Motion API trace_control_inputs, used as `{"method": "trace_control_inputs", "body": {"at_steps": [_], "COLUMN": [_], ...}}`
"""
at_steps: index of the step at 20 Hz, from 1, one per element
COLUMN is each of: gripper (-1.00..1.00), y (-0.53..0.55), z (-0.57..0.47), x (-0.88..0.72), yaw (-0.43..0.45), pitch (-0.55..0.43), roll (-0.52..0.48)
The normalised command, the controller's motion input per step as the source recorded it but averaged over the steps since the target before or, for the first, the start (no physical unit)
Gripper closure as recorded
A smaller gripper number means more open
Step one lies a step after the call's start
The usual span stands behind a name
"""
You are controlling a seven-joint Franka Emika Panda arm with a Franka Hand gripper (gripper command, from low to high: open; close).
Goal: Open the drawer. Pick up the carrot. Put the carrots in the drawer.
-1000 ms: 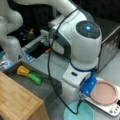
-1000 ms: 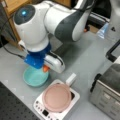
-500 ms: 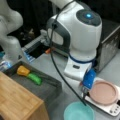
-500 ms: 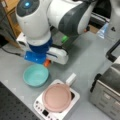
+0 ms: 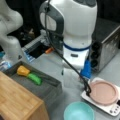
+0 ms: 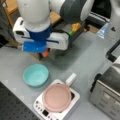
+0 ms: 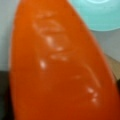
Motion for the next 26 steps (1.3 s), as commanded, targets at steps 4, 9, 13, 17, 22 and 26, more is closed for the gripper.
{"method": "trace_control_inputs", "body": {"at_steps": [4,9,13,17,22,26], "gripper": [1.00,1.00,1.00,1.00,1.00,1.00], "y": [0.11,0.08,0.13,0.21,0.15,0.01], "z": [-0.14,-0.23,-0.23,-0.33,-0.34,-0.28], "x": [-0.19,-0.35,-0.62,-0.70,-0.60,-0.41], "yaw": [0.294,0.412,0.384,0.451,0.433,0.343], "pitch": [-0.344,-0.516,-0.470,-0.494,-0.368,-0.299], "roll": [-0.173,-0.169,-0.251,-0.321,-0.346,-0.198]}}
